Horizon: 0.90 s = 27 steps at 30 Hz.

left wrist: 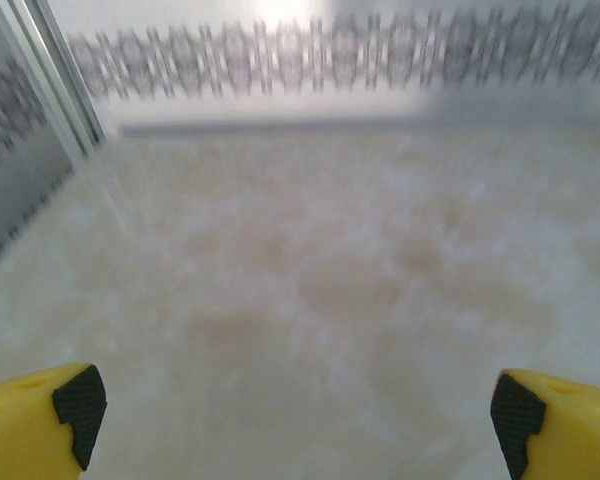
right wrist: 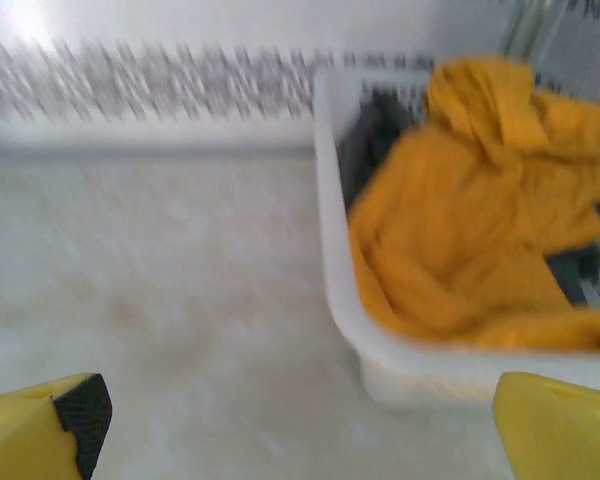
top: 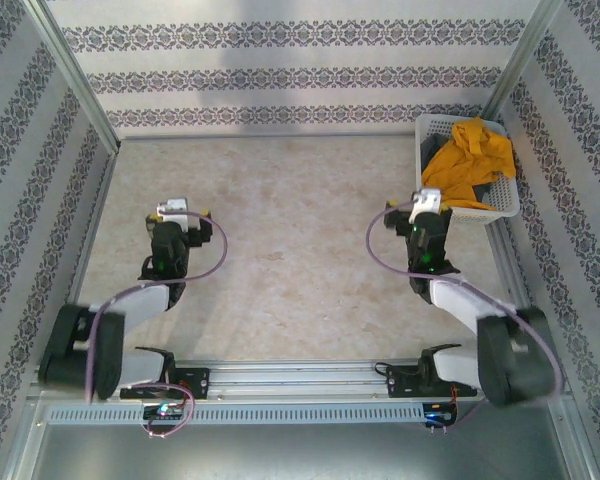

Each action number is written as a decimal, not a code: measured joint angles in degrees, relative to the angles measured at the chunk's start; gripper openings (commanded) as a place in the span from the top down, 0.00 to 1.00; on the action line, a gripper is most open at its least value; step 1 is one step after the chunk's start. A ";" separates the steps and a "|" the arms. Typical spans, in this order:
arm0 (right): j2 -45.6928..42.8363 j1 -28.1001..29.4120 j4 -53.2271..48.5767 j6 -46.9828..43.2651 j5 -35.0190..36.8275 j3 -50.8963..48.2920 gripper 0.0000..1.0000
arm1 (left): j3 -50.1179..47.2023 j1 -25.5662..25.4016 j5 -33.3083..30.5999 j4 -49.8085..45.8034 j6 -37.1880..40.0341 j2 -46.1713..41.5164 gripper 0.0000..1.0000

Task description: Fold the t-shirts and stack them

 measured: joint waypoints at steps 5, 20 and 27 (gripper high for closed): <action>-5.38 -8.26 -12.33 15.63 -8.72 18.47 0.02 | 22.14 1.68 0.68 -20.96 -17.59 -7.58 0.00; 33.27 -19.47 -54.12 25.66 -3.72 61.40 0.24 | 47.04 -9.92 21.86 -47.80 -30.38 16.31 0.18; 50.12 -21.55 -59.14 26.34 -6.56 73.20 0.27 | 46.99 -18.80 25.18 -47.45 -31.23 17.29 0.29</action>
